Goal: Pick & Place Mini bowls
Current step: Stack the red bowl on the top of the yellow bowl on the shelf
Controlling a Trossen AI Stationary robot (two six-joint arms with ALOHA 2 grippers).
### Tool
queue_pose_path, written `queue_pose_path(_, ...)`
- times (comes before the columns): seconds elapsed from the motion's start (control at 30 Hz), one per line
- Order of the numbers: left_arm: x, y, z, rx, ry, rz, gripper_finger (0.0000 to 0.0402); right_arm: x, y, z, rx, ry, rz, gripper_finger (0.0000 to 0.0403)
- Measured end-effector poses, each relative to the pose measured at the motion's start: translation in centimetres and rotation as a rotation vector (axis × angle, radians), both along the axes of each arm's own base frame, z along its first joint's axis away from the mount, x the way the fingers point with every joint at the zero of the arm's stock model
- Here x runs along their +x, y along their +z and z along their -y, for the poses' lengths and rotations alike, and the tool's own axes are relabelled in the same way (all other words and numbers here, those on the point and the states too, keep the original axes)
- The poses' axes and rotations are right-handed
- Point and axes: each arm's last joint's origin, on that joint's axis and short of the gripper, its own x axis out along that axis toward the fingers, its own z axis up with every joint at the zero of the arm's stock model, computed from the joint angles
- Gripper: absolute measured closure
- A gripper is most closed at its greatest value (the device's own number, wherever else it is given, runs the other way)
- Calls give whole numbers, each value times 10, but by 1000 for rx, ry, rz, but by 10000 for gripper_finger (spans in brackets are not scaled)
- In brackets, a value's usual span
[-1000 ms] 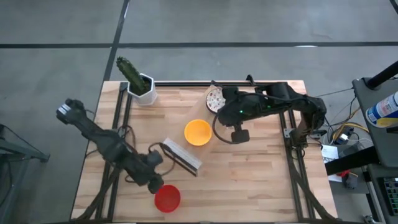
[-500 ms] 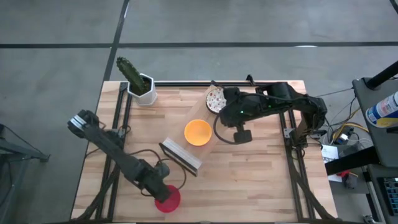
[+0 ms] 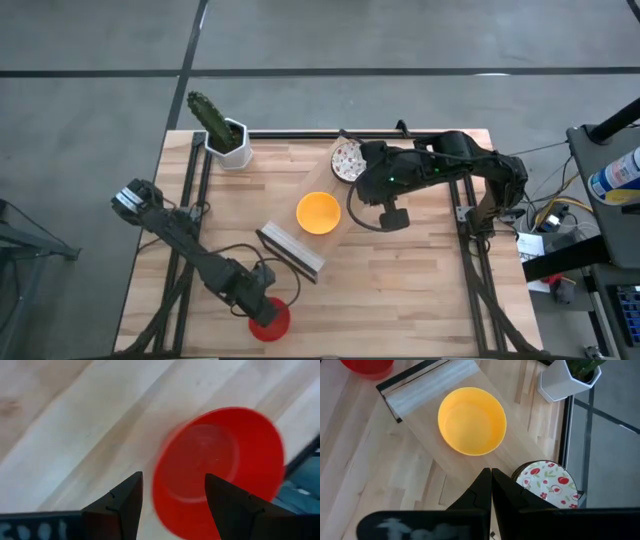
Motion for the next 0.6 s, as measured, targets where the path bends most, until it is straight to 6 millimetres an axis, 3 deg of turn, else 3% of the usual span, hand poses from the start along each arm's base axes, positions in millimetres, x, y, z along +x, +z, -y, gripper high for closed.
queue_pose_path(0.4, -7, -20, -6, 30, 15, -44, 201, -1, 0, 0, -15, 22, -4, 394)
queue_pose_path(0.6, -6, -24, -7, 20, 23, -24, 265, 0, 1, 0, -17, 26, 8, 394)
